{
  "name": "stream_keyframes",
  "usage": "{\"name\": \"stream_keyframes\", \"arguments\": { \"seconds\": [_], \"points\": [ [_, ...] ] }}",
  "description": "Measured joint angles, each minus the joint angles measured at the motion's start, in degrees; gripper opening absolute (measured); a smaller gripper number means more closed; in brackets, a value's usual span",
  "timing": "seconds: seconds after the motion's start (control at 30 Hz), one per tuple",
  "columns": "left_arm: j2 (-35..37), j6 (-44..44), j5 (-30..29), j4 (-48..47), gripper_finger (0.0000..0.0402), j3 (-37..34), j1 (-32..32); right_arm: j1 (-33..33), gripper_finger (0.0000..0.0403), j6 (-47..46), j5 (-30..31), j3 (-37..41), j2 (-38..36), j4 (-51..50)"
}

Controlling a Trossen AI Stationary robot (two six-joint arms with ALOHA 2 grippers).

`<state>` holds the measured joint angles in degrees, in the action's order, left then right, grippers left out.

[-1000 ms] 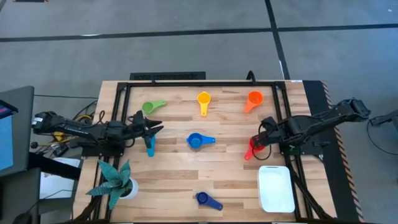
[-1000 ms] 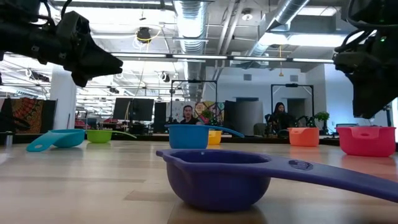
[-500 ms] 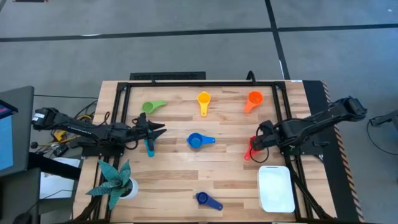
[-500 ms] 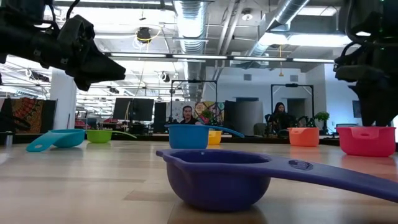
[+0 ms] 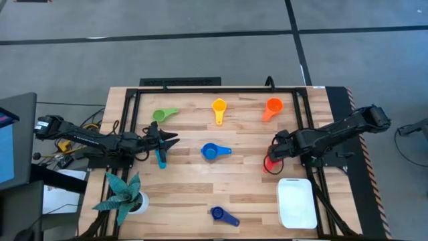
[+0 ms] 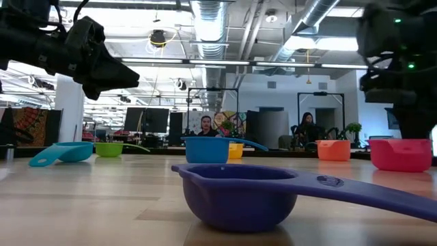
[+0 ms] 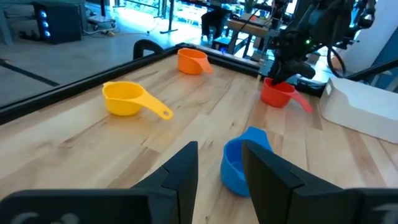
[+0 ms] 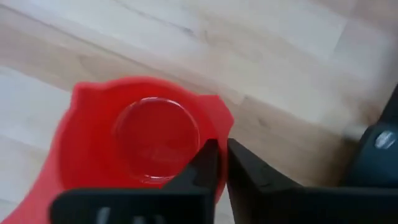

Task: Nest measuring cups in basket
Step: Stack the red measuring cup on the orange measuring cup

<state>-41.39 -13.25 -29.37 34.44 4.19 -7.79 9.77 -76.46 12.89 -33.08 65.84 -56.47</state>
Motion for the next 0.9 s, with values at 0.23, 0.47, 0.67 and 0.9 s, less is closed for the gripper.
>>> {"name": "stream_keyframes", "arguments": {
  "seconds": [0.23, 0.47, 0.67, 0.9],
  "points": [
    [0.0, 0.2, -2.0, 0.2, 0.0112, 0.0, 0.0, -13.2, 0.002, 21.0, 1.9, -7.9, 0.0, -2.1],
    [0.0, 0.2, -2.4, 0.2, 0.0112, 0.0, 0.0, -30.5, 0.0007, 40.0, 4.1, -16.4, 0.0, -2.7],
    [0.0, 0.1, -2.4, -0.1, 0.0112, 0.0, 0.0, -45.0, 0.0011, 51.5, 4.1, -19.8, 0.0, 1.7],
    [0.0, -0.8, -2.4, -0.7, 0.0112, 0.0, 0.0, -57.2, 0.001, 56.0, 4.0, -19.8, 0.7, 5.3]
  ]
}}
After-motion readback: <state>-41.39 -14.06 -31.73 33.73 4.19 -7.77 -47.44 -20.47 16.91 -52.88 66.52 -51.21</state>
